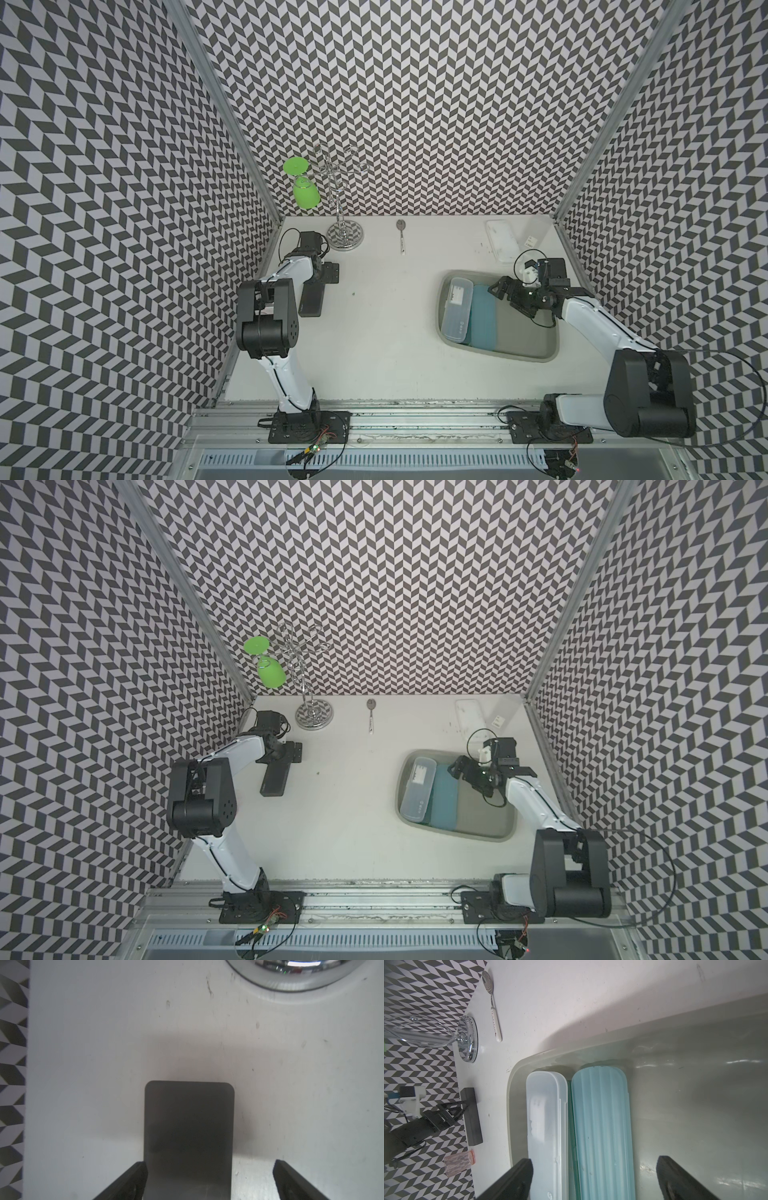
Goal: Put the pencil case into the storage box
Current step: Pick up the pencil case from the center of the board.
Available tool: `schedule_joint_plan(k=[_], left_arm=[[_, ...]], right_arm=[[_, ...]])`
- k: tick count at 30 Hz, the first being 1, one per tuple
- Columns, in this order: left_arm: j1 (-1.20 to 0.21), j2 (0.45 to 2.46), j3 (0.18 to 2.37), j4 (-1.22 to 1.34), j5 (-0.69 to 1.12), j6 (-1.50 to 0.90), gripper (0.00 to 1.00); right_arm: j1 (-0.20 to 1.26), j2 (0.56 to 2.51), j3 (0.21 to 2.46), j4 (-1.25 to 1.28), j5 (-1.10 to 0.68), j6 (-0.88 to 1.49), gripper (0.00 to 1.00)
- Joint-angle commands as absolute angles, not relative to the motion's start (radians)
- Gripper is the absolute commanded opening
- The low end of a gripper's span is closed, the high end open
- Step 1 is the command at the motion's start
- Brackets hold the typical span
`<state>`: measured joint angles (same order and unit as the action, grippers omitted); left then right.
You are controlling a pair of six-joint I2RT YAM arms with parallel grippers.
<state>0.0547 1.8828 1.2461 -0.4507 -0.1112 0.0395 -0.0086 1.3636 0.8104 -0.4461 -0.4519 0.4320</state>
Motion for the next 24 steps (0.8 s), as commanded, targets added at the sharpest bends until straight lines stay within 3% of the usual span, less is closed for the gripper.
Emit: schedule_joint_plan(k=[1,16,24], left_arm=[[0.089,1.899,1.287,-0.426,-0.079,0.045,1.00],[0.132,1.938,1.269,-0.446,-0.028,0.023,1.00],[0.135,1.962,1.275,-0.474,0.019,0.017,0.86]], right_arm=[[-0.002,1.382,0.846,-0.446,-0.431,0.418,0.97],[0.000,1.437,0.916,-0.467,-0.415,0.415,0.97],[-0.003,1.438,0.942,-0.489,-0.380,0.400,0.97]])
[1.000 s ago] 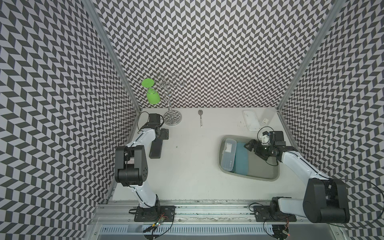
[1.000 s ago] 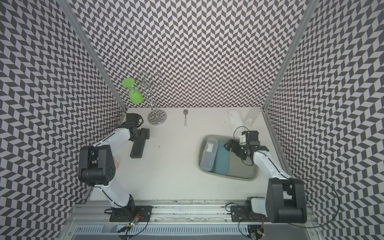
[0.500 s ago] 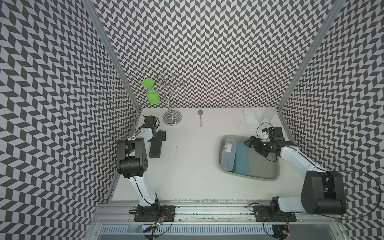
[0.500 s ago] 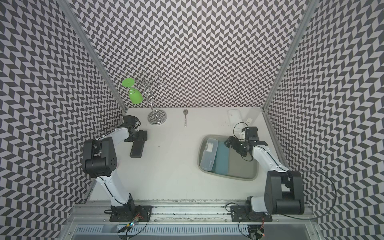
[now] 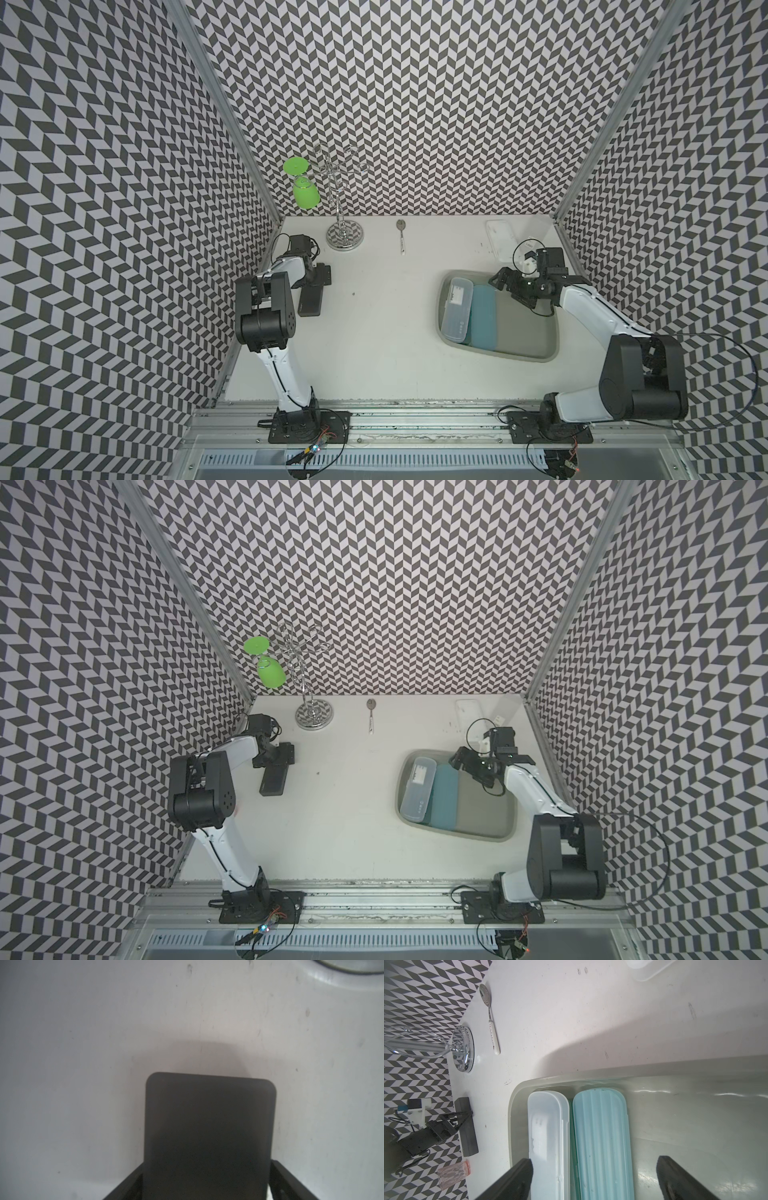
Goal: Put the pencil case into the storage box
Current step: Pick up the pencil case from the center of the board.
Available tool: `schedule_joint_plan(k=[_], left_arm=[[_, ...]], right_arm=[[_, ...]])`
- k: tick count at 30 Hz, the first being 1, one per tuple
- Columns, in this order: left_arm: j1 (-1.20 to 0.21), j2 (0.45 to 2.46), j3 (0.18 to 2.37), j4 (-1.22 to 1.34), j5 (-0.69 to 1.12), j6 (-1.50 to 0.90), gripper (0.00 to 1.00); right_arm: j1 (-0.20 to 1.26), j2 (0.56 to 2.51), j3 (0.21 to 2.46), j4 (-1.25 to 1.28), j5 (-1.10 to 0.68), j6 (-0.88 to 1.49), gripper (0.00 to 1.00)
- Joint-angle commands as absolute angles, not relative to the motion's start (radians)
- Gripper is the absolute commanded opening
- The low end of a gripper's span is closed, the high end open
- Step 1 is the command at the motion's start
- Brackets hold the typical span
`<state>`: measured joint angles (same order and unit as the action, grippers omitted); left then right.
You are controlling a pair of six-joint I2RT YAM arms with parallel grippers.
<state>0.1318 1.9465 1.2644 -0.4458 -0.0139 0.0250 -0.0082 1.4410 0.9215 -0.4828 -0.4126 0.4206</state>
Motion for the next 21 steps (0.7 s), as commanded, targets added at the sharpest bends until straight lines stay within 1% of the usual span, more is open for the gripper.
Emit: schedule_joint_plan(k=[1,2,4,6,7,12,18,21], left_arm=[[0.136,1.964,1.275,-0.475,0.021,0.017,0.84],[0.137,1.964,1.275,-0.477,0.028,0.017,0.80],[0.138,1.960,1.275,-0.478,0.035,0.010,0.79],[0.138,1.952,1.276,-0.482,0.042,0.003,0.74],[0.138,1.949,1.278,-0.486,0.047,0.000,0.73],[0.137,1.929,1.275,-0.500,0.067,-0.021,0.72],[0.136,1.917,1.266,-0.499,0.090,-0.042,0.72],[0.135,1.914,1.268,-0.497,0.107,-0.051,0.71]], right_arm=[[-0.005,1.436,0.944,-0.493,-0.375,0.398,0.97],[-0.011,1.433,0.949,-0.498,-0.366,0.395,0.97],[-0.030,1.419,0.958,-0.504,-0.349,0.396,0.97],[-0.067,1.402,0.978,-0.528,-0.315,0.384,0.98],[-0.088,1.397,0.989,-0.546,-0.295,0.378,0.98],[-0.186,1.355,1.041,-0.630,-0.093,0.340,0.99],[-0.260,1.351,1.042,-0.655,-0.004,0.307,1.00],[-0.287,1.374,1.015,-0.652,-0.010,0.284,0.99]])
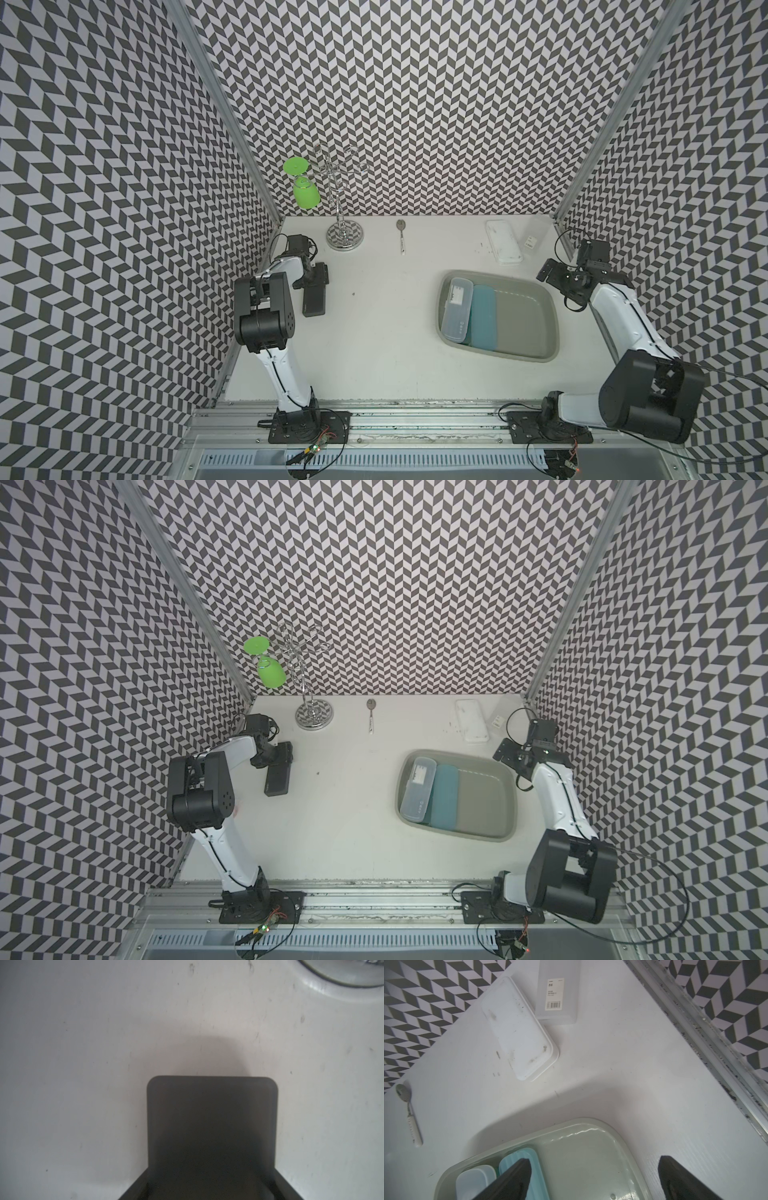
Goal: Put the pencil case into the storage box
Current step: Pick up the pencil case from the center of the board.
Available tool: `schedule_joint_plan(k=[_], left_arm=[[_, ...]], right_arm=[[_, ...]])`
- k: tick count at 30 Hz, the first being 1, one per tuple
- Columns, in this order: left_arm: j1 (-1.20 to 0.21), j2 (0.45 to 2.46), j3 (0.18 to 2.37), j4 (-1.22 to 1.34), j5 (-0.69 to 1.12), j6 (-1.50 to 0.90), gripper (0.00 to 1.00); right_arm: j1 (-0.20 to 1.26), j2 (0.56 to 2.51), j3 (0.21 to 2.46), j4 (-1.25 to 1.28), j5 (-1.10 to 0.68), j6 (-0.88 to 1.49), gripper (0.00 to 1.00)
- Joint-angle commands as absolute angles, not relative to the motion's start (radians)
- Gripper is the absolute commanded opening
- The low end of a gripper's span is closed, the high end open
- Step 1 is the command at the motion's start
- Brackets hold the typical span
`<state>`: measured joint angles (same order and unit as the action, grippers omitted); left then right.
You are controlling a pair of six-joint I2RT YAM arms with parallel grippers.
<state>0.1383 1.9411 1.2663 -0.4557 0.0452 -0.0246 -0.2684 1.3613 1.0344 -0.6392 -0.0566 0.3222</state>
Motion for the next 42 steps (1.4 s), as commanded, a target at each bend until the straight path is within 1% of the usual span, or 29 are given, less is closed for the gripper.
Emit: schedule_joint_plan(k=[1,10,16,19,24,32,37,42], left_arm=[[0.135,1.914,1.269,-0.498,0.117,-0.057,0.71],[0.130,1.893,1.268,-0.500,0.161,-0.083,0.69],[0.109,1.888,1.267,-0.502,0.180,-0.092,0.68],[0.093,1.877,1.268,-0.506,0.186,-0.097,0.68],[0.066,1.859,1.281,-0.527,0.206,-0.106,0.68],[0.010,1.816,1.356,-0.629,0.179,-0.111,0.68],[-0.041,1.785,1.424,-0.694,0.167,-0.127,0.68],[-0.117,1.757,1.473,-0.741,0.163,-0.170,0.69]], right_arm=[[-0.295,1.387,1.008,-0.652,-0.019,0.273,1.00],[-0.300,1.456,0.880,-0.570,-0.214,0.238,0.99],[-0.296,1.492,0.860,-0.558,-0.277,0.219,1.00],[-0.268,1.497,0.859,-0.548,-0.302,0.231,1.00],[-0.164,1.520,0.870,-0.518,-0.307,0.288,1.00],[0.065,1.605,0.923,-0.460,-0.306,0.442,1.00],[0.164,1.660,0.987,-0.442,-0.322,0.498,0.99],[0.223,1.702,1.042,-0.421,-0.355,0.527,1.00]])
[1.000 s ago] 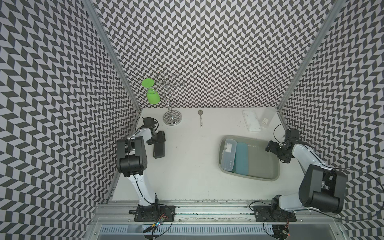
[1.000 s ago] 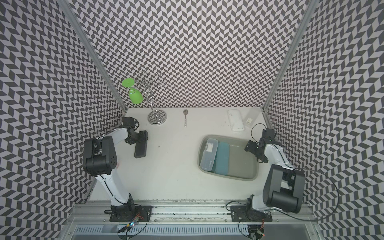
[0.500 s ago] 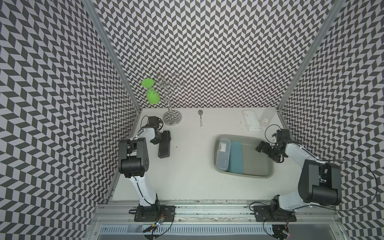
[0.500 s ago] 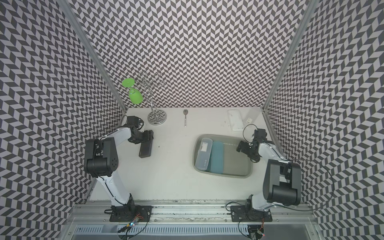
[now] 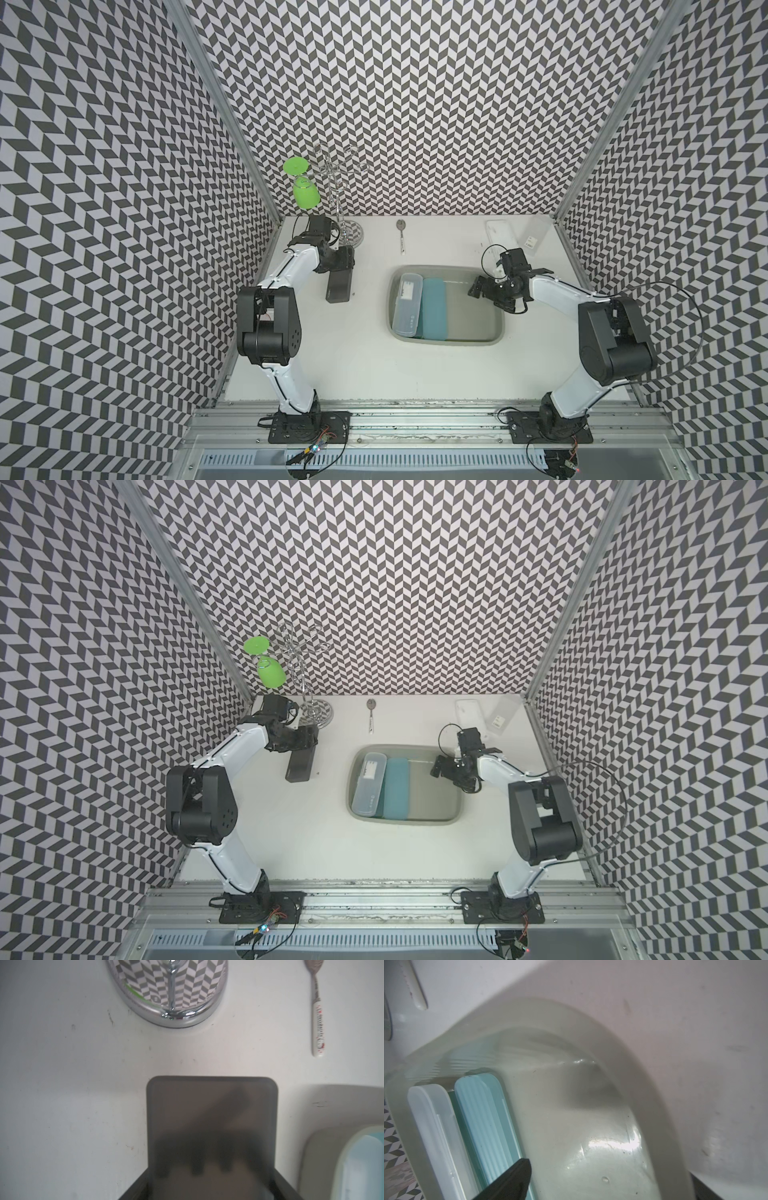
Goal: Put the pencil case into the storage box
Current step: Pick up the pencil case from the center of the board, then place the pencil case at the storage box.
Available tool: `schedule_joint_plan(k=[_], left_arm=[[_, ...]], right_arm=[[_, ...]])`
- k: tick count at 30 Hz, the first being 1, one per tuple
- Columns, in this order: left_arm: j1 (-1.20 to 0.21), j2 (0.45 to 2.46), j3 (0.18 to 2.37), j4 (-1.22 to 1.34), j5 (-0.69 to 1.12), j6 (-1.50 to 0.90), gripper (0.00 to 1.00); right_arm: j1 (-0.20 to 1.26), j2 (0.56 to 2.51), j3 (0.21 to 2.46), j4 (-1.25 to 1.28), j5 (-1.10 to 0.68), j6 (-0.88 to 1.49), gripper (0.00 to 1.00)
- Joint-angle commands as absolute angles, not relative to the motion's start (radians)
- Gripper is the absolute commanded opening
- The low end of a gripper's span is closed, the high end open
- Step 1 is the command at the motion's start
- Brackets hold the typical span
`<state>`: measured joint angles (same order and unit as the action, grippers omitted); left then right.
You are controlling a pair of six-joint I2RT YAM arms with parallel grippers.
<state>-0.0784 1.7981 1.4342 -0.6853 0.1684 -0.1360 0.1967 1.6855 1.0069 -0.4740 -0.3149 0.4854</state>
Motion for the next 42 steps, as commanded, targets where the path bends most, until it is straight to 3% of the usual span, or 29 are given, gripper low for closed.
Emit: schedule_joint_plan(k=[1,20,26,34,42], left_arm=[[-0.138,1.755,1.480,-0.748,0.162,-0.182,0.69],[-0.497,1.792,1.591,-0.801,0.083,-0.448,0.69],[-0.613,1.823,1.588,-0.801,0.030,-0.544,0.69],[-0.737,1.863,1.528,-0.727,-0.069,-0.659,0.69],[-0.757,1.984,1.543,-0.675,-0.070,-0.712,0.69]], right_arm=[[0.234,1.710,1.050,-0.416,-0.363,0.531,0.99],[0.371,1.707,0.992,-0.260,-0.500,0.626,1.00],[0.342,1.632,1.036,-0.397,-0.386,0.476,1.00],[0.214,1.474,0.881,-0.345,-0.433,0.487,1.00],[0.191,1.445,0.845,-0.339,-0.446,0.469,0.99]])
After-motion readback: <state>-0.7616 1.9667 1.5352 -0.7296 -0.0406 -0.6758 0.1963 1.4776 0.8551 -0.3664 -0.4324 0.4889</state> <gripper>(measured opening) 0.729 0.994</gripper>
